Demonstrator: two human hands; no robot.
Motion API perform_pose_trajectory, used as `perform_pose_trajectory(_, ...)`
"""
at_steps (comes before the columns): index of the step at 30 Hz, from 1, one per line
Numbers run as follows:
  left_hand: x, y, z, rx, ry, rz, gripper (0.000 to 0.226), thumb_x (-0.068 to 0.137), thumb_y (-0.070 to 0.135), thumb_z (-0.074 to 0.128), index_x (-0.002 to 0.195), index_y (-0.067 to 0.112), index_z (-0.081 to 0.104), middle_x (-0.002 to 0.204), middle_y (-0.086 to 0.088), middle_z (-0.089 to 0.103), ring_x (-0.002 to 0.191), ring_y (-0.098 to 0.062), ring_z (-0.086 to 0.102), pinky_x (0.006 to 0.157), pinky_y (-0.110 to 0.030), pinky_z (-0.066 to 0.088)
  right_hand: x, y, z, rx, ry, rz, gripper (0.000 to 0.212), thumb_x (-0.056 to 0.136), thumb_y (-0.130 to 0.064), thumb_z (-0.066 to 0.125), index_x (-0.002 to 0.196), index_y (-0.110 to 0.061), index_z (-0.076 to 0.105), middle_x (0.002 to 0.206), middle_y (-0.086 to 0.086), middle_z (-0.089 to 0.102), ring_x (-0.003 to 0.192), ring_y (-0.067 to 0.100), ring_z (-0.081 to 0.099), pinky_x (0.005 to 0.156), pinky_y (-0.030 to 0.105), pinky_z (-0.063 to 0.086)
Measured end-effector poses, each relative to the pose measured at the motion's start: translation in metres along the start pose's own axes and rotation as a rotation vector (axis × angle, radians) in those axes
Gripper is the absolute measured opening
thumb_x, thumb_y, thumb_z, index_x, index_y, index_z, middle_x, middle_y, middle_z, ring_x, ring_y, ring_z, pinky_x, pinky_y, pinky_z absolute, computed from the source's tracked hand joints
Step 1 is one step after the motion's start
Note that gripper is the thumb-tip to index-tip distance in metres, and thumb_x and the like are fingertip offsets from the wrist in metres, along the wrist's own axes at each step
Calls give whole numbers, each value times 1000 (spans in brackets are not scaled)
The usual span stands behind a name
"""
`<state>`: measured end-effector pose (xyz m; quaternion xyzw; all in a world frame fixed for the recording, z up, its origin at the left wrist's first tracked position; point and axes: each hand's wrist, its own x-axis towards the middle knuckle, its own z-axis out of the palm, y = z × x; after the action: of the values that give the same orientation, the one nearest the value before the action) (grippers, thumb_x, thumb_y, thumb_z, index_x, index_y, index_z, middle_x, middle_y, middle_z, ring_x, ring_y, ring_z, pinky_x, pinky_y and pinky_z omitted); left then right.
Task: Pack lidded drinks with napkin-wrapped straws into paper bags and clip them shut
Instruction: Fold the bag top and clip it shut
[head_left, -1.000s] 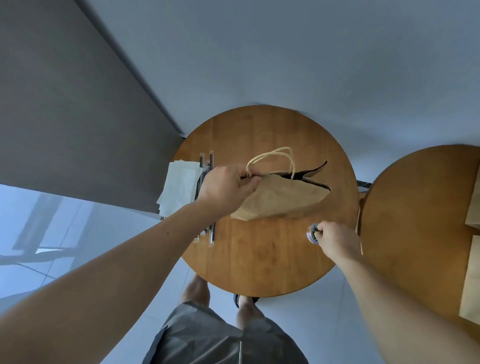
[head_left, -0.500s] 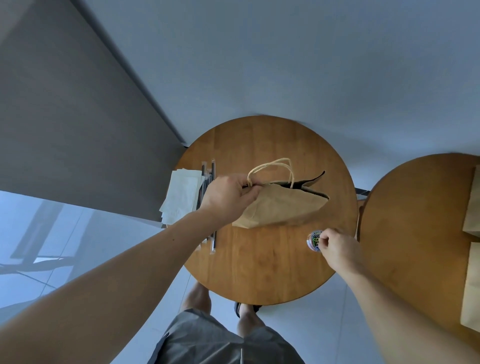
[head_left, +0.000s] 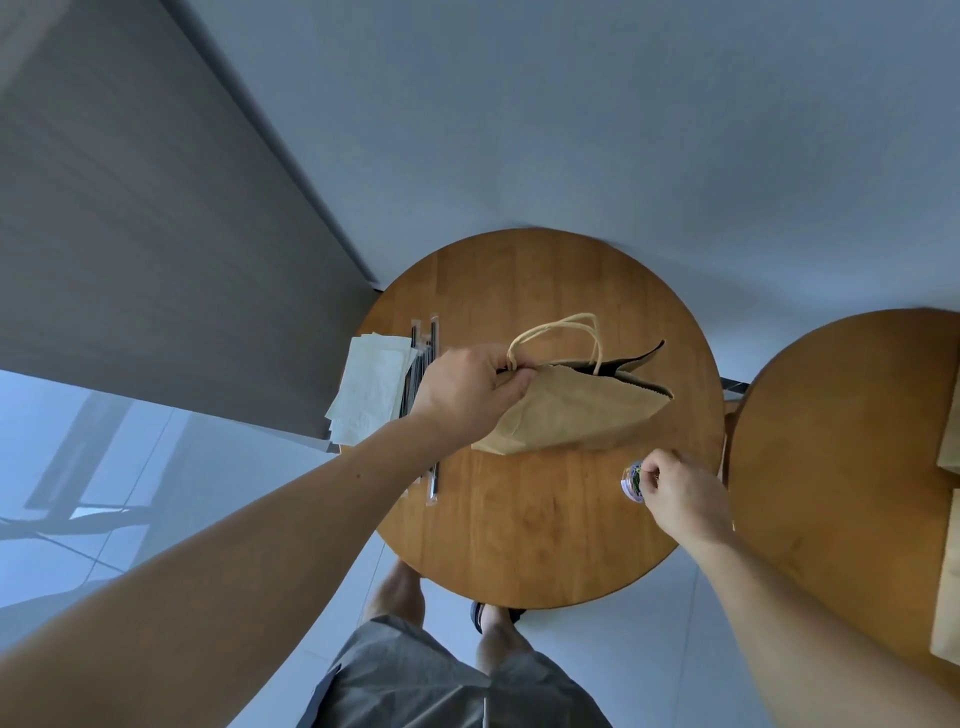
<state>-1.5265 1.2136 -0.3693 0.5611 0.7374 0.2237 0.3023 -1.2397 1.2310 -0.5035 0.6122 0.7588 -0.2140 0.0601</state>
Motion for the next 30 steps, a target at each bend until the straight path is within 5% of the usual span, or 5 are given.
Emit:
perform_pose_trajectory(7,-1,4,-4,-3,-43,-32,11,92,37,62,90,42,72,70,14,67,68,0,60,51,-13,42,-16,-15,-29,329,234,-107,12,82,3,71,92,-5,70,82,7,70,74,27,66,61,33,53)
perform_pose_trajectory(11,-2,13,-9,12,-72,-44,27,92,33,63,69,48,62,52,25,55,62,15,54,49,-7,38,-31,-37,-59,458,381,-175,15,82,4,73,85,-10,74,85,0,64,72,14,63,63,18,49)
perform_pose_trajectory(20,-5,27,-15,167,-112,-66,46,91,35,57,50,32,37,46,10,38,51,-17,46,44,-28,27,-34,-125,-134,488,544,-539,17,77,5,74,82,-12,74,79,-5,69,64,9,62,59,21,51)
perform_pose_trajectory(26,-1,28,-15,171,-100,-28,40,88,27,58,53,30,38,51,9,41,66,-25,59,50,-29,28,-2,-151,-153,304,361,-542,13,83,-6,73,93,-14,78,82,2,74,75,23,68,68,40,56)
perform_pose_trajectory(30,3,25,-17,160,-112,7,13,91,31,57,92,31,70,78,6,67,79,-19,62,67,-31,45,13,-149,-160,176,215,-553,21,89,-20,68,107,-28,75,92,-4,75,84,19,69,74,35,55)
